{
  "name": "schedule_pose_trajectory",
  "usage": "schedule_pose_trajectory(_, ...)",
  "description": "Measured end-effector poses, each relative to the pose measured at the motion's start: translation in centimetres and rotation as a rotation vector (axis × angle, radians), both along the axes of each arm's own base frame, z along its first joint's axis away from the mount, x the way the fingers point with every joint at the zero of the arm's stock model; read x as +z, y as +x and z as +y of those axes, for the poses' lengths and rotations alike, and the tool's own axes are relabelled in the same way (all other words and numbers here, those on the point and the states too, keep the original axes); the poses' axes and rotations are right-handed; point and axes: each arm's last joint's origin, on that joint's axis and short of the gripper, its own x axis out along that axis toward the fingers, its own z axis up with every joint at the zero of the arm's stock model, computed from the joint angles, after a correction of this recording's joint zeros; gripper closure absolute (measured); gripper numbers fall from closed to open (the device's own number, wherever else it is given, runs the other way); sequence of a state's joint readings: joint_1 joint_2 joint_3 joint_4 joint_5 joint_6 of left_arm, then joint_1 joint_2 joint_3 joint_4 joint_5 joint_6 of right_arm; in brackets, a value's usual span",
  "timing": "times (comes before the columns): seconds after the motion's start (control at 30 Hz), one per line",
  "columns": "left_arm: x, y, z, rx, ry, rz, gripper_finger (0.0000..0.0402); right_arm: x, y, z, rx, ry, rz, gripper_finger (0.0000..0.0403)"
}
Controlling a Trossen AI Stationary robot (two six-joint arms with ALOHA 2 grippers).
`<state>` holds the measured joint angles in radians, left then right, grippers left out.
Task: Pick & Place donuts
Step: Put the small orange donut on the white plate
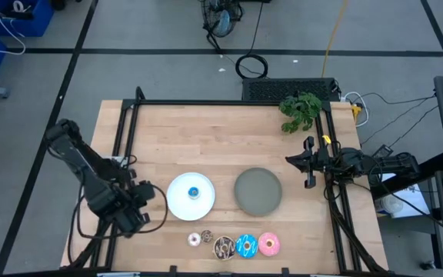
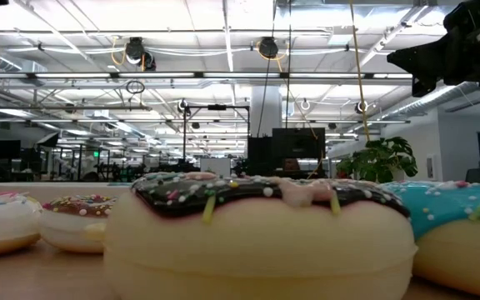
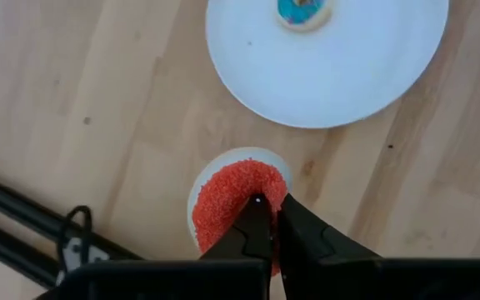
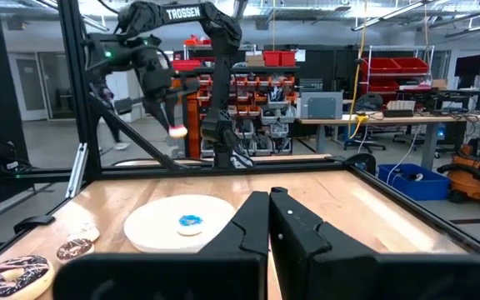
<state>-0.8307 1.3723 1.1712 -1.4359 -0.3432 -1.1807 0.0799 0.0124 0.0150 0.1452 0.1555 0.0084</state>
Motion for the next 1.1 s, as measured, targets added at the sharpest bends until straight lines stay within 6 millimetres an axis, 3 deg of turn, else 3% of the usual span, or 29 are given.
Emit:
schedule_pose_trajectory(0.3,-0.1,0.9,0.1,-0.001,-0.034,-0.036,0.0394,0.0,0.0,0.0,0.001,0.009,-0.001,0.0403)
schedule_pose_trajectory(0.43,-0.8,2.8,-0.2,-0.016,-0.062,-0.079,0.0383,0.0,0.0,0.0,0.001,0.008,-0.001,0.0403)
schedule_pose_trajectory(0.73,-5.7,8.7,-0.7,-0.195,-0.047,0.032,0.0384,0.0,0.0,0.0,0.001,0.007,-0.001,0.0403)
schedule_pose_trajectory(0.97,-9.5,11.3,0.1,-0.235,-0.018,0.148,0.0395,0.0,0.0,0.0,0.001,0.007,0.0,0.0403)
schedule_pose_trajectory(1.1,-10.9,12.8,0.3,-0.264,-0.073,0.135,0.0375,0.0,0.0,0.0,0.001,0.007,0.0,0.0403)
